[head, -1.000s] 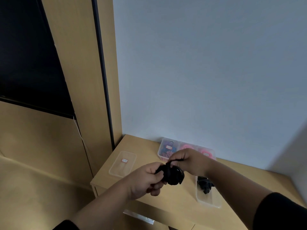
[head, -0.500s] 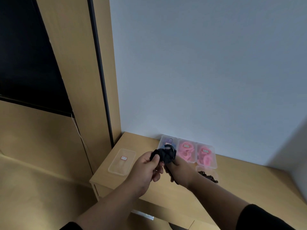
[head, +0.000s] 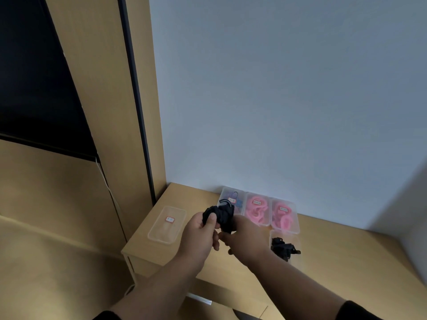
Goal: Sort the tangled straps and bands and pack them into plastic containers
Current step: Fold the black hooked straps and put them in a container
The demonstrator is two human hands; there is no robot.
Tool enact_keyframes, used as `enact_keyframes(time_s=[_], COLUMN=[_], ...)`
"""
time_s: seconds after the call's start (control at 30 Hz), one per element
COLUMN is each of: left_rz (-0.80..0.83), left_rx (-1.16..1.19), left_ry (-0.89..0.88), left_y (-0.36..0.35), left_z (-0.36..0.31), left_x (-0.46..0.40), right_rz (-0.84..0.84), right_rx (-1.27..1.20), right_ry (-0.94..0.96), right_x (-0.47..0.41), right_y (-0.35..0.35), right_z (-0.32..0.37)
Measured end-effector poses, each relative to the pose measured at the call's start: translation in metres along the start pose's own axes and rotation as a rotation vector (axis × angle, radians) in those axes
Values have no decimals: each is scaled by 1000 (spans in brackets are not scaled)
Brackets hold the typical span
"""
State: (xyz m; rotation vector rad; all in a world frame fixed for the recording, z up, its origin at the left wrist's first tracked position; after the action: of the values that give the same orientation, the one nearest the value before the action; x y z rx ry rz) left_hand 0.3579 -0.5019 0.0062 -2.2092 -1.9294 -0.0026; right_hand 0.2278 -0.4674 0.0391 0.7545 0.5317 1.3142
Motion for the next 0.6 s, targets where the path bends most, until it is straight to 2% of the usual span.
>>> enact_keyframes(time_s=[0.13, 0.27, 0.5, 0.6], left_rz=[-24, -35, -55, 8], left_rx=[-27, -34, 337, 358], left_ry=[-42, -50, 144, 171], left_y=[-1, -4, -19, -24], left_z=[-9, -12, 5, 5], left_x=[2, 3, 9, 14], right_rz=[-121, -218, -373, -460], right_rx=[66, -4, -175, -74], right_ry=[-32, 3, 78, 160], right_x=[4, 14, 26, 34], right_y=[12, 26, 46, 58], right_z=[-8, -9, -19, -9])
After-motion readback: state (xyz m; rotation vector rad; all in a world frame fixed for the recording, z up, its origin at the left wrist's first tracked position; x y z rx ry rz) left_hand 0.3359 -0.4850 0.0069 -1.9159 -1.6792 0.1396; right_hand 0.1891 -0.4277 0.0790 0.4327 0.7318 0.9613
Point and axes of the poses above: each hand's wrist, its own x-axis away from the middle knuckle, its own y-axis out of the back of the hand, z = x × y, the point moved 10 cm from there along -x, towards the middle knuckle, and after that the axes turned 9 degrees about x, right-handed, at the moved point
